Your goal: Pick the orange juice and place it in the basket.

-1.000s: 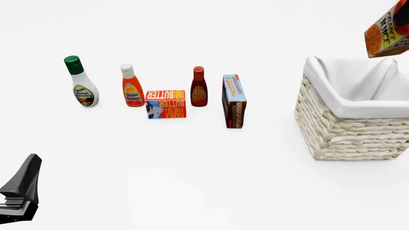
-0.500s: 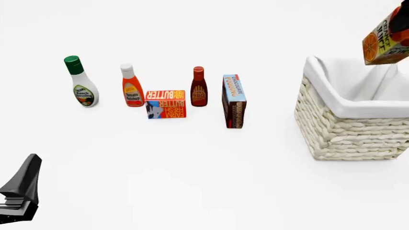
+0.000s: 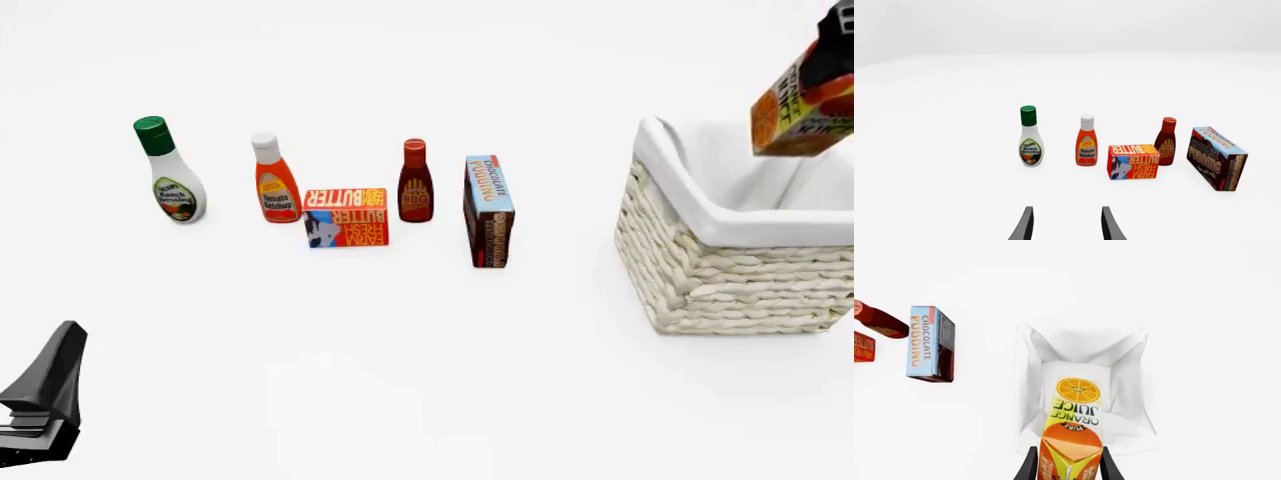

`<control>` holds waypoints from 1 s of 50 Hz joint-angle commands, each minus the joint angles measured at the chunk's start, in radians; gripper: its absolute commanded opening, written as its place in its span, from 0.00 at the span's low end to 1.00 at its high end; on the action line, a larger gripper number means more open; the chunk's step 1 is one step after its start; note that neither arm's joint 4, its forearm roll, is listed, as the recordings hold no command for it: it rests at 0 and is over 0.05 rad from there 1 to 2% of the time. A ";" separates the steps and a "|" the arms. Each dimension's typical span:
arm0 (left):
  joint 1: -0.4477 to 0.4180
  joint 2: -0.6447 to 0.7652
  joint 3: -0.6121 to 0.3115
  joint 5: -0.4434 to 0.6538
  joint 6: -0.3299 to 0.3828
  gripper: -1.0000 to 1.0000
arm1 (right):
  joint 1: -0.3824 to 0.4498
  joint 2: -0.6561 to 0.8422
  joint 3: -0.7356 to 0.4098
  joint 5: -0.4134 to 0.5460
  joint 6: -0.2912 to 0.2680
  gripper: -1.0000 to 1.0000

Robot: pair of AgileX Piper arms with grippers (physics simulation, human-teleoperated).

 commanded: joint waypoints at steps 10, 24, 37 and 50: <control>0.000 0.000 0.000 0.000 0.000 1.00 | -0.011 0.048 -0.005 0.000 0.044 0.00; 0.000 0.000 0.000 0.000 0.000 1.00 | -0.040 0.057 0.008 0.000 0.042 0.00; 0.000 0.000 0.000 0.000 0.000 1.00 | -0.040 0.098 -0.013 0.000 0.041 0.00; 0.000 0.000 0.000 0.000 0.000 1.00 | -0.035 0.152 -0.024 0.000 0.052 0.00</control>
